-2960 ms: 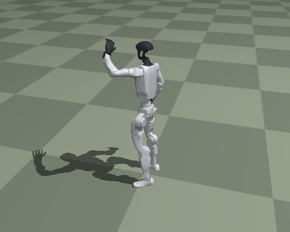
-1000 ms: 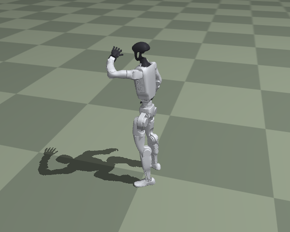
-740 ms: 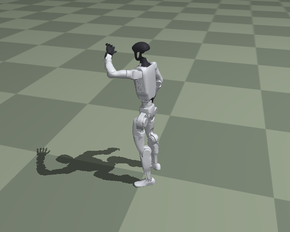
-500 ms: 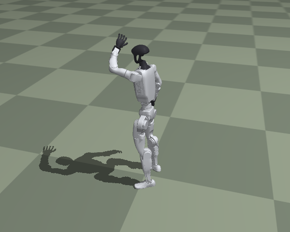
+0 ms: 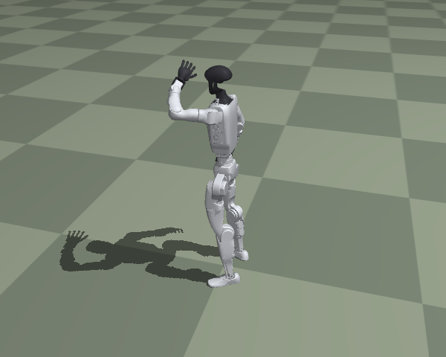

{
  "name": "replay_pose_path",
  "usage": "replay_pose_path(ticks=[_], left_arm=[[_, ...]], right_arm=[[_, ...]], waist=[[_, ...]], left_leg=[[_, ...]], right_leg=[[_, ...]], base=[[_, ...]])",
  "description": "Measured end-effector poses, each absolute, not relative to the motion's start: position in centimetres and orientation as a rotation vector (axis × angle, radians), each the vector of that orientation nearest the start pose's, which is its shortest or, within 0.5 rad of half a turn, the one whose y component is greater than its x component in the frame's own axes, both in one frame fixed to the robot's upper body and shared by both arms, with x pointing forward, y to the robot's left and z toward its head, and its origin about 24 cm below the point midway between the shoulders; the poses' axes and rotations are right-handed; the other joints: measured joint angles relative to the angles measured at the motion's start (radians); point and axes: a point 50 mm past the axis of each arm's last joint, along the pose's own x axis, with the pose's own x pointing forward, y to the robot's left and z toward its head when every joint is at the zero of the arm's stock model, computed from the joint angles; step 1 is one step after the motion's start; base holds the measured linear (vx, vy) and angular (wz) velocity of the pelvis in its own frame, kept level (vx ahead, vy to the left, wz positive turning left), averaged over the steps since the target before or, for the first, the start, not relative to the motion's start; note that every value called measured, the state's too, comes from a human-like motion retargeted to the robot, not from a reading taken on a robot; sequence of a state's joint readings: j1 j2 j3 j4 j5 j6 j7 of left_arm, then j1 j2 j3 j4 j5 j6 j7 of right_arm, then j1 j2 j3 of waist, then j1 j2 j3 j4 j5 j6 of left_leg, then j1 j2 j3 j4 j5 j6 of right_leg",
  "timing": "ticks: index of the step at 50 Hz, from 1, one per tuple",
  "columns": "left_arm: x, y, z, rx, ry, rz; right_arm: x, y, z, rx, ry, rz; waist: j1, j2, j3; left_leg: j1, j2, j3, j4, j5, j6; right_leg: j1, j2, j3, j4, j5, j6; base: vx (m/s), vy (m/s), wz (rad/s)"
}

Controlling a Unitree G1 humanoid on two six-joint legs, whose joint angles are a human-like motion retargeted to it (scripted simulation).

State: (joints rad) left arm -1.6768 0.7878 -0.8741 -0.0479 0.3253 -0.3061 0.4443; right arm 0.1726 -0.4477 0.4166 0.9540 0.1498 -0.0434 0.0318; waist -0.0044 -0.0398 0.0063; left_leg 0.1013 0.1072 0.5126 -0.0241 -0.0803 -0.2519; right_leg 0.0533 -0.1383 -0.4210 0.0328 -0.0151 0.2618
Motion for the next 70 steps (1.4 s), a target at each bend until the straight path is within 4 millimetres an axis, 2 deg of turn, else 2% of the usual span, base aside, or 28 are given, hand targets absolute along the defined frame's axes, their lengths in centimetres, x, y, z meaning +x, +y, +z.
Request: replay_pose_path(ticks=[4,8,12,15,18,22,25,28,30,33,40,48,53,57,59,62,64,68,70], left_arm=[[22.0,4.2,42.1,1.185,-1.953,-0.069],[24.2,8.6,44.9,1.209,-1.821,0.23],[26.4,13.8,48.0,1.094,-1.607,0.511],[27.5,17.4,49.3,0.964,-1.464,0.649],[28.1,20.2,49.5,0.912,-1.369,0.725],[28.4,23.8,48.9,1.025,-1.262,0.817],[27.8,26.9,48.8,1.136,-1.171,0.938],[26.8,29.6,49.0,1.15,-1.094,1.074],[26.2,30.8,49.3,1.132,-1.069,1.136],[25.6,30.8,49.6,1.136,-1.094,1.153],[25.5,28.0,49.5,1.292,-1.204,1.031],[26.1,28.0,49.1,1.133,-1.183,0.969],[26.7,25.2,48.4,1.164,-1.266,0.814],[26.7,22.5,47.7,1.295,-1.333,0.681],[26.5,22.0,47.5,1.384,-1.353,0.663],[26.1,22.6,47.8,1.482,-1.357,0.737],[25.7,24.1,48.4,1.486,-1.332,0.843],[24.9,27.4,49.7,1.373,-1.234,1.034],[24.6,28.0,50.2,1.305,-1.213,1.07]], right_arm=[[7.4,-26.6,-14.0,-0.428,1.111,0.075],[8.3,-27.0,-13.5,-0.424,1.061,0.015],[9.4,-27.3,-13.2,-0.431,1.033,0.012],[10.2,-27.3,-12.9,-0.443,1.014,0.022],[11.0,-27.1,-12.7,-0.45,0.988,0.025],[11.5,-26.6,-12.6,-0.455,0.957,0.041],[11.5,-26.2,-12.6,-0.463,0.945,0.063],[11.1,-26.0,-12.7,-0.473,0.953,0.078],[10.7,-25.9,-12.9,-0.476,0.967,0.081],[9.8,-25.9,-13.3,-0.474,1.0,0.083],[8.0,-25.8,-14.0,-0.466,1.078,0.122],[8.1,-26.3,-13.9,-0.465,1.086,0.083],[8.6,-26.5,-13.7,-0.466,1.066,0.051],[9.2,-26.4,-13.5,-0.481,1.051,0.076],[9.6,-26.4,-13.4,-0.49,1.036,0.098],[10.3,-26.3,-13.1,-0.498,1.003,0.114],[10.8,-26.3,-12.8,-0.494,0.979,0.103],[11.2,-26.4,-12.6,-0.473,0.951,0.053],[11.1,-26.4,-12.6,-0.462,0.953,0.03]], waist=[[0.019,-0.008,-0.009],[0.042,-0.012,-0.016],[0.057,-0.013,-0.021],[0.061,-0.013,-0.022],[0.06,-0.013,-0.021],[0.056,-0.013,-0.02],[0.054,-0.013,-0.019],[0.056,-0.013,-0.017],[0.058,-0.013,-0.016],[0.06,-0.015,-0.014],[0.06,-0.022,-0.014],[0.061,-0.025,-0.009],[0.059,-0.025,-0.006],[0.052,-0.023,-0.007],[0.046,-0.021,-0.008],[0.038,-0.015,-0.009],[0.034,-0.011,-0.008],[0.03,-0.002,-0.004],[0.03,0.002,-0.001]], left_leg=[[-0.002,0.0,-0.01,-0.005,0.003,-0.006],[0.0,0.002,-0.009,-0.005,0.002,-0.008],[0.002,0.002,-0.005,-0.003,0.0,-0.007],[0.004,0.001,-0.004,-0.003,0.0,-0.007],[0.006,0.0,0.0,-0.005,0.001,-0.008],[0.007,-0.001,0.008,-0.006,0.002,-0.009],[0.007,0.001,0.018,-0.006,0.002,-0.009],[0.01,0.004,0.028,-0.006,0.001,-0.009],[0.013,0.006,0.033,-0.005,-0.001,-0.009],[0.017,0.007,0.038,-0.006,-0.002,-0.009],[0.021,0.005,0.041,-0.005,-0.005,-0.009],[0.028,0.005,0.046,-0.006,-0.008,-0.009],[0.028,0.005,0.048,-0.007,-0.007,-0.009],[0.028,0.004,0.052,-0.008,-0.006,-0.009],[0.026,0.004,0.056,-0.008,-0.006,-0.009],[0.024,0.004,0.066,-0.009,-0.004,-0.009],[0.024,0.006,0.073,-0.009,-0.003,-0.009],[0.026,0.009,0.085,-0.009,-0.002,-0.009],[0.027,0.01,0.088,-0.009,-0.002,-0.009]], right_leg=[[0.003,0.0,-0.012,0.0,-0.001,0.0],[0.003,0.002,-0.011,0.001,0.0,0.0],[0.003,0.001,-0.007,0.002,-0.001,0.0],[0.004,0.0,-0.006,0.003,-0.002,0.0],[0.004,-0.001,-0.003,0.003,-0.002,0.0],[0.0,0.001,0.003,0.002,0.001,0.0],[-0.005,0.004,0.011,0.002,0.003,0.0],[-0.008,0.008,0.02,0.003,0.004,0.0],[-0.009,0.01,0.025,0.004,0.004,0.0],[-0.009,0.011,0.029,0.005,0.004,0.0],[-0.006,0.009,0.032,0.007,0.002,0.0],[-0.004,0.009,0.037,0.008,0.001,0.0],[-0.005,0.009,0.039,0.008,0.002,0.0],[-0.007,0.009,0.042,0.007,0.005,0.0],[-0.011,0.01,0.046,0.007,0.007,0.0],[-0.019,0.013,0.054,0.006,0.011,0.0],[-0.024,0.016,0.061,0.006,0.014,0.0],[-0.03,0.021,0.073,0.007,0.016,0.0],[-0.03,0.022,0.076,0.007,0.016,0.0]], base=[[0.01,0.0,0.11],[0.0,0.0,0.0],[0.0,0.0,0.0],[0.0,0.0,0.0],[0.0,0.0,0.0],[0.0,0.0,0.0],[0.0,0.0,0.0],[0.0,0.0,0.0],[0.0,0.0,0.0],[0.0,0.0,0.0],[0.0,0.0,0.0],[0.0,0.0,0.0],[0.0,0.0,0.0],[0.0,0.0,0.0],[0.0,0.0,0.0],[0.0,0.0,0.0],[-0.02,-0.02,-0.19],[-0.01,-0.01,-0.09],[0.0,0.0,0.0]])
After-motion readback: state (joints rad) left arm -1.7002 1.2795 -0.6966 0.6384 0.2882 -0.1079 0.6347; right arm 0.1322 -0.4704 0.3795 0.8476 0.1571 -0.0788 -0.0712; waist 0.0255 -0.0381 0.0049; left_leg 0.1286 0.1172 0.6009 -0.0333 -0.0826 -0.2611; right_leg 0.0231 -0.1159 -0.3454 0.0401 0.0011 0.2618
